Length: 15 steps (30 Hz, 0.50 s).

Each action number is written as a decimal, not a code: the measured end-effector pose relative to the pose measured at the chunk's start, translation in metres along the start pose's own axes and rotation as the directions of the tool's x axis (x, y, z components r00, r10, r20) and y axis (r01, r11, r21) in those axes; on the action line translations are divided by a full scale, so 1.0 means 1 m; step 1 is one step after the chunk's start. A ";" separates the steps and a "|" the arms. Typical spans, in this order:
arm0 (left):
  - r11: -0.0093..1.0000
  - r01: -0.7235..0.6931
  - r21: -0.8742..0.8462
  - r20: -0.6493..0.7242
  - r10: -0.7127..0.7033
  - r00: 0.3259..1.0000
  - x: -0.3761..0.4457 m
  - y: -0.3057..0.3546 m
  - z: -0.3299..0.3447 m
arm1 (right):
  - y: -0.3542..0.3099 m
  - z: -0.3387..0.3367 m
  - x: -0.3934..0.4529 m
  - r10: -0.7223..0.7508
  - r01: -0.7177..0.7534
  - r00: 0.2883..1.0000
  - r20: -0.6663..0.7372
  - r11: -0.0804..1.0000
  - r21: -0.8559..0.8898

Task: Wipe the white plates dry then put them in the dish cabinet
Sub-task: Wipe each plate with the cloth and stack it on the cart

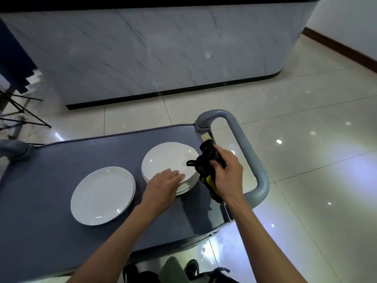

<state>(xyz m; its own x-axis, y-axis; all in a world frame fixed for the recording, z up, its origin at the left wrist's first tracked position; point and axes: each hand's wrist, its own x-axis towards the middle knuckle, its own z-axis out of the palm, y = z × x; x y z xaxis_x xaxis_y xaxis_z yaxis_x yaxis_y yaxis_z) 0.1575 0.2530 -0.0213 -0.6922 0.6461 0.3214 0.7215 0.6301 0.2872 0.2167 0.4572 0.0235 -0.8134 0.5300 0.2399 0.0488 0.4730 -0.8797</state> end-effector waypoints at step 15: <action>0.999 0.053 0.001 0.135 -0.053 0.989 -0.014 -0.010 0.014 | 0.006 0.003 -0.009 0.033 -0.033 0.997 0.066 0.999 -0.003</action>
<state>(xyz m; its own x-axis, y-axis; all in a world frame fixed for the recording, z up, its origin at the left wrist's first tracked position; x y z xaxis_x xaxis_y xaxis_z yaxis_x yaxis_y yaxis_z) 0.1598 0.2441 -0.0415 -0.7255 0.6640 0.1812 0.6835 0.6642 0.3029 0.2221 0.4532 0.0146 -0.8479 0.4974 0.1833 0.0767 0.4573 -0.8860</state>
